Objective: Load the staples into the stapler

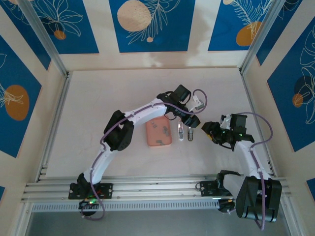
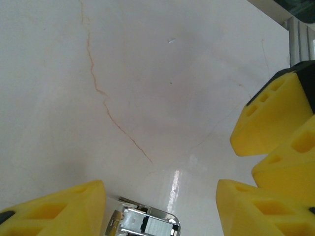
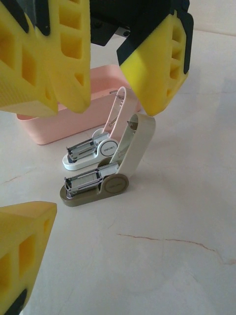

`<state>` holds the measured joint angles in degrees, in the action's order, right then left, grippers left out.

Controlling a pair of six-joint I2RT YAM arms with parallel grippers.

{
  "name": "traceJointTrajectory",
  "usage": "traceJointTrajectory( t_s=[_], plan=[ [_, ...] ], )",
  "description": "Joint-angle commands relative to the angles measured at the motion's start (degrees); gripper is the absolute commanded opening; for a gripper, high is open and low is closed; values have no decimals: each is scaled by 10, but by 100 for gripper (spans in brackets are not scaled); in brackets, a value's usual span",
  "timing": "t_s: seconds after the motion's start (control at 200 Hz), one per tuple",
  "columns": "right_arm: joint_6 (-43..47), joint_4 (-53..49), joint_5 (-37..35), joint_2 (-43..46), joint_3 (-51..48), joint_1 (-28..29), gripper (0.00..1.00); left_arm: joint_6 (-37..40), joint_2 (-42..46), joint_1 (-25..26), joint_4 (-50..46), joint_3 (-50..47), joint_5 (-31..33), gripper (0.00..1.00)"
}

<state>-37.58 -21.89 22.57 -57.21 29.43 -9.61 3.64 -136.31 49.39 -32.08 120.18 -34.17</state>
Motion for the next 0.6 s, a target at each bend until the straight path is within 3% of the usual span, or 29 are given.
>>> traceJointTrajectory(
  t_s=[0.0, 0.595],
  plan=[
    [6, -3, 18, 7, -1, -4, 49, 31, -8, 11, -29, 18, -33, 60],
    [5, -10, 14, 5, 11, -4, 49, 127, 11, 28, -120, 12, -75, 60]
  ],
)
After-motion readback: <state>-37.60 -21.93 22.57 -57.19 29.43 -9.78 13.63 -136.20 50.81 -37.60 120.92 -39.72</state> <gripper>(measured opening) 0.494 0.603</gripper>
